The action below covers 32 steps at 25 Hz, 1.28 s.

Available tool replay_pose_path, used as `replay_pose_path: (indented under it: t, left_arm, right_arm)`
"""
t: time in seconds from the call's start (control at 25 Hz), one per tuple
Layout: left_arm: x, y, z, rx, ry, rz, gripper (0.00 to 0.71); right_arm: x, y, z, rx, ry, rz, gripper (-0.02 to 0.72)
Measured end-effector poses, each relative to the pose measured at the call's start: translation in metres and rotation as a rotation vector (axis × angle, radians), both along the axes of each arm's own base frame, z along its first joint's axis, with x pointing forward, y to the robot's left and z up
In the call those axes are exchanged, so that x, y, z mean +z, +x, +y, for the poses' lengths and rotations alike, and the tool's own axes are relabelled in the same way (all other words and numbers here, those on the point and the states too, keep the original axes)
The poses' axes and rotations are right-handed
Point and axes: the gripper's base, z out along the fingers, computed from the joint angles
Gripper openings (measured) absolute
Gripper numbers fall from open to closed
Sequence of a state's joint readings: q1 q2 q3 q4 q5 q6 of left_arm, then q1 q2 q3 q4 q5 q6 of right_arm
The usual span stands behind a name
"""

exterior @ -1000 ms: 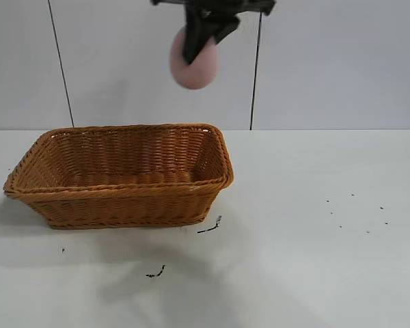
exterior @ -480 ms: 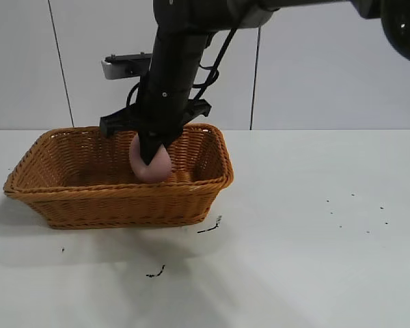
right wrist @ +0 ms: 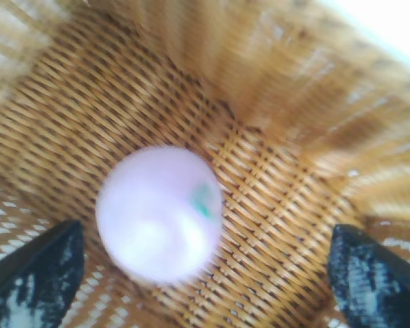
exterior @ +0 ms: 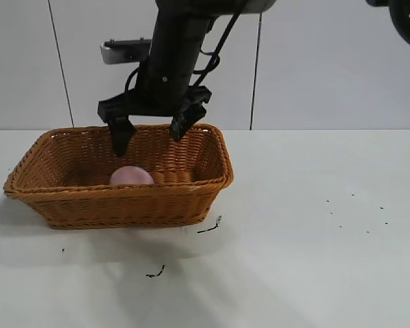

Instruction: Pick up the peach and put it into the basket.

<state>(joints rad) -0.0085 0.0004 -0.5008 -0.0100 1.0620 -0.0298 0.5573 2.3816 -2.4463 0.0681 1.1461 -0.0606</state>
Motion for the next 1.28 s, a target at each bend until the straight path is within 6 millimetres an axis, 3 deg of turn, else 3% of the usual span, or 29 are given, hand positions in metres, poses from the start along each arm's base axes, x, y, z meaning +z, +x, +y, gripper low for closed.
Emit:
replay_pose_path:
  t: [0.08, 0.2, 0.4, 0.64, 0.76, 0.96, 1.08, 1.24, 1.28]
  left_arm:
    - [0.000, 0.000, 0.000, 0.000, 0.000, 0.000, 0.693]
    - [0.000, 0.000, 0.000, 0.000, 0.000, 0.000, 0.693]
    - [0.000, 0.000, 0.000, 0.000, 0.000, 0.000, 0.693]
    - [0.000, 0.000, 0.000, 0.000, 0.000, 0.000, 0.693]
    - [0.000, 0.000, 0.000, 0.000, 0.000, 0.000, 0.693]
    - [0.000, 0.000, 0.000, 0.000, 0.000, 0.000, 0.693]
    - [0.000, 0.000, 0.000, 0.000, 0.000, 0.000, 0.693]
    - [0.000, 0.000, 0.000, 0.000, 0.000, 0.000, 0.693]
    - [0.000, 0.000, 0.000, 0.000, 0.000, 0.000, 0.693]
  right_arm:
    - [0.004, 0.013, -0.022, -0.051, 0.004, -0.004, 0.688]
    - [0.003, 0.035, -0.073, -0.155, -0.017, 0.028, 0.688]
    - [0.002, 0.068, -0.180, -0.372, -0.035, 0.035, 0.688]
    - [0.001, 0.078, -0.269, -0.542, -0.038, 0.041, 0.688]
    - [0.004, 0.075, -0.286, -0.575, -0.044, 0.042, 0.688]
    - [0.024, 0.057, -0.293, -0.591, -0.078, 0.037, 0.689]
    - [0.046, 0.031, -0.294, -0.594, -0.081, 0.048, 0.694]
    - [0.075, -0.033, -0.291, -0.591, -0.081, 0.091, 0.696]
    - [0.075, -0.033, -0.291, -0.591, -0.081, 0.091, 0.696]
